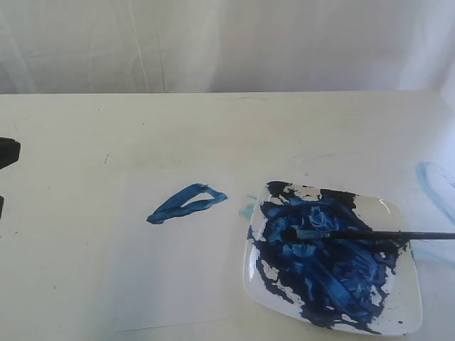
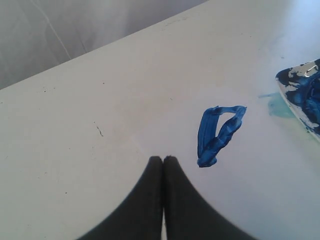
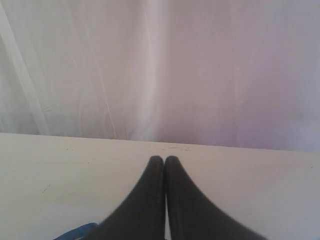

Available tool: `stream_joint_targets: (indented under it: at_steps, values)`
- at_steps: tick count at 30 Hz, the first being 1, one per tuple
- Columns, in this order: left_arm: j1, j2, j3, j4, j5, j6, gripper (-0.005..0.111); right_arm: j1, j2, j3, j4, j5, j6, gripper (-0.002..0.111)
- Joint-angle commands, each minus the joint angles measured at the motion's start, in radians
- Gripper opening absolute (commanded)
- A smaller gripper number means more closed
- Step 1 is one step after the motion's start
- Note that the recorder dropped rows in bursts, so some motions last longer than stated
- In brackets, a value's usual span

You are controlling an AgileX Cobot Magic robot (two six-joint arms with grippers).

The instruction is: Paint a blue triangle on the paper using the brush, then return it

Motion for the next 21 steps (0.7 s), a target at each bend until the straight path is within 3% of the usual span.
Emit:
stream_joint_targets:
  at_steps: [1,10,21]
  values:
    - [0.004,-0.005,0.008,-0.022,0.003,-0.004,0.0,0.012,-0.005,-0.001,0.006,0.004,0.007,0.0]
    - [0.004,-0.005,0.008,-0.022,0.003,-0.004,0.0,0.012,-0.014,-0.001,0.006,0.002,0.007,0.0]
    - [0.004,-0.005,0.008,-0.022,0.005,-0.004,0.0,0.017,-0.296,-0.001,0.09,-0.023,0.112,0.0]
